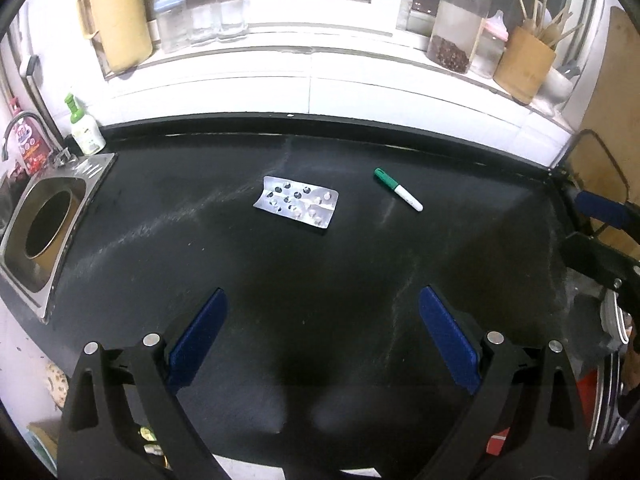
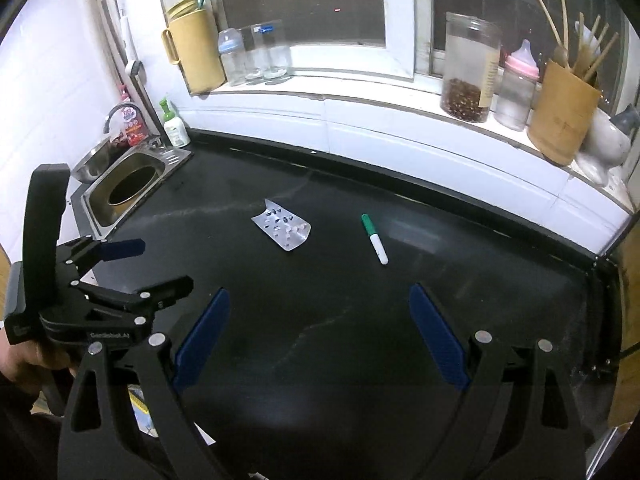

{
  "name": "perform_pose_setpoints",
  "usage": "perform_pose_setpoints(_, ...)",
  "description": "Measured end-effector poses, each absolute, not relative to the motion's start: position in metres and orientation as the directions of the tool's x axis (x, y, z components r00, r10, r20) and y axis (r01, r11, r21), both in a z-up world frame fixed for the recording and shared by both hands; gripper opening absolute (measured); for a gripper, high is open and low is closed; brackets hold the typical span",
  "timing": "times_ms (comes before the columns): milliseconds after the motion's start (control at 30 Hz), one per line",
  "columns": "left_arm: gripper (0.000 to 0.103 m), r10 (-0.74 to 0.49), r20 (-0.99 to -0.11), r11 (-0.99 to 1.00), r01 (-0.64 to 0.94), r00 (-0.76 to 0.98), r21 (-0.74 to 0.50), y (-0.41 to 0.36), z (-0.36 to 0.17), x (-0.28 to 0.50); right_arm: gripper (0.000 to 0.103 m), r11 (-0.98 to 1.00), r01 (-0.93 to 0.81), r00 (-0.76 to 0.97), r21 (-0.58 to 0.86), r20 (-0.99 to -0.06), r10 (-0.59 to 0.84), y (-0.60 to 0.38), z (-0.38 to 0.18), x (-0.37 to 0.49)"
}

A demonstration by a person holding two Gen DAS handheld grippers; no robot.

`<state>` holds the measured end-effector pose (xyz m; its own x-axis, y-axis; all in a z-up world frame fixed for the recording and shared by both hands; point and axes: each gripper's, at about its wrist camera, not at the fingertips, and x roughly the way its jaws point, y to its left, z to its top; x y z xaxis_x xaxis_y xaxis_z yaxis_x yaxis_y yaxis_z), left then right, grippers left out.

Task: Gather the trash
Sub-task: 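Return both tools to the countertop, then grasp the silver blister pack with left tool while right tool grasps the green marker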

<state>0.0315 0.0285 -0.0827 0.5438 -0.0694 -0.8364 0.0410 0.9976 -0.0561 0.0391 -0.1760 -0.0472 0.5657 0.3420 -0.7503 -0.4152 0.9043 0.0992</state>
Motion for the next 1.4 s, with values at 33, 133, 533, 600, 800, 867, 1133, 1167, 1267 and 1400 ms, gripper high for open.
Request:
perform_pose_setpoints(33,0.094,-0.065,-0.838,0.998,0.039,0.542,-0.053,0.027,-0.083,0.034,0.088,0.905,-0.414,0.565,0.099,-0.751,0.341,-0.177,-0.048,0.041)
perform_pose_setpoints(133,0.094,-0.053,-0.846,0.999,0.023,0.531,-0.048,0.02,-0.087,0.047,0.088,0.902,-0.42,0.557,0.102,-0.755,0.345,-0.181,-0.051,0.05)
perform_pose_setpoints(533,0.094,0.009,-0.905,0.964,-0.245,0.425,-0.105,0.023,-0.14,0.146,0.088,0.89,-0.444,0.486,0.103,-0.807,0.336,-0.189,-0.092,0.118)
perform_pose_setpoints(600,0.094,0.016,-0.919,0.943,-0.311,0.395,-0.117,0.028,-0.157,0.167,0.088,0.887,-0.45,0.47,0.101,-0.818,0.331,-0.188,-0.102,0.133)
perform_pose_setpoints(800,0.094,0.07,-0.945,0.897,-0.435,0.319,-0.08,0.038,-0.202,0.215,0.088,0.868,-0.486,0.394,0.096,-0.863,0.316,-0.178,-0.138,0.182)
perform_pose_setpoints(867,0.094,0.075,-0.953,0.881,-0.467,0.294,-0.075,0.043,-0.215,0.228,0.088,0.86,-0.501,0.369,0.1,-0.874,0.316,-0.173,-0.15,0.195)
perform_pose_setpoints(1133,0.094,0.109,-0.966,0.863,-0.505,0.233,-0.025,0.05,-0.251,0.252,0.088,0.847,-0.524,0.292,0.091,-0.915,0.279,-0.149,-0.212,0.243)
perform_pose_setpoints(1167,0.095,0.119,-0.964,0.868,-0.496,0.238,-0.015,0.049,-0.252,0.253,0.088,0.848,-0.522,0.297,0.086,-0.914,0.275,-0.148,-0.217,0.246)
perform_pose_setpoints(1267,0.095,0.127,-0.959,0.876,-0.482,0.253,-0.011,0.047,-0.252,0.254,0.08,0.853,-0.52,0.303,0.051,-0.922,0.24,-0.14,-0.232,0.257)
perform_pose_setpoints(1400,0.092,0.118,-0.952,0.885,-0.465,0.282,-0.028,0.043,-0.25,0.253,0.058,0.843,-0.538,0.338,-0.01,-0.919,0.204,-0.132,-0.242,0.26)
